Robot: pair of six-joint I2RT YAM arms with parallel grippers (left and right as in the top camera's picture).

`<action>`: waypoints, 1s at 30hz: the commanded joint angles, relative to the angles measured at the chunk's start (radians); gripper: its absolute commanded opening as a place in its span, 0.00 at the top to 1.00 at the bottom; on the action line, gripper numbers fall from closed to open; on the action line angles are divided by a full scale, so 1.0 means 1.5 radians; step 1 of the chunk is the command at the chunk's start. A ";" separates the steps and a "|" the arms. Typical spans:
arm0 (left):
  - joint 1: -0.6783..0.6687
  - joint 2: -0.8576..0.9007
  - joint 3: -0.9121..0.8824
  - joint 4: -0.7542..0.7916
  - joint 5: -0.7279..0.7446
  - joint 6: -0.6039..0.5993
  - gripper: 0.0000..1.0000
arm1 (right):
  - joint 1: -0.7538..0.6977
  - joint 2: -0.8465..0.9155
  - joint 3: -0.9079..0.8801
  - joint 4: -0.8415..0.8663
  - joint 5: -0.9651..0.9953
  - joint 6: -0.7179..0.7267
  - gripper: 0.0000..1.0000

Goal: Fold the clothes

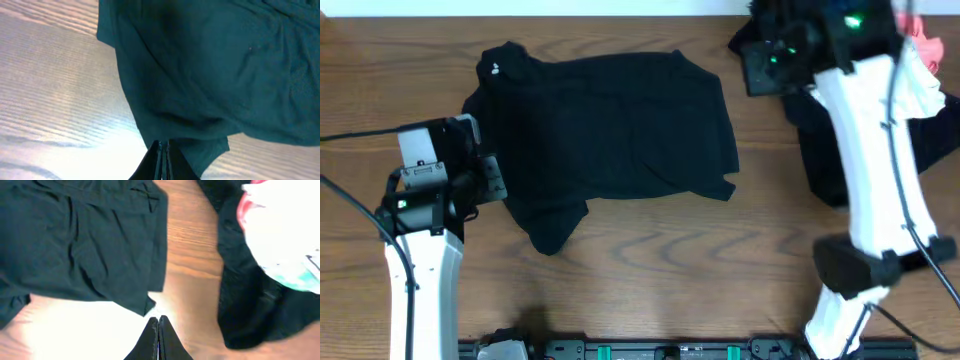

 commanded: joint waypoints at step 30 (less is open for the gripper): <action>-0.023 0.147 -0.129 0.000 0.051 -0.149 0.94 | -0.017 -0.167 -0.813 0.651 -0.133 0.027 0.99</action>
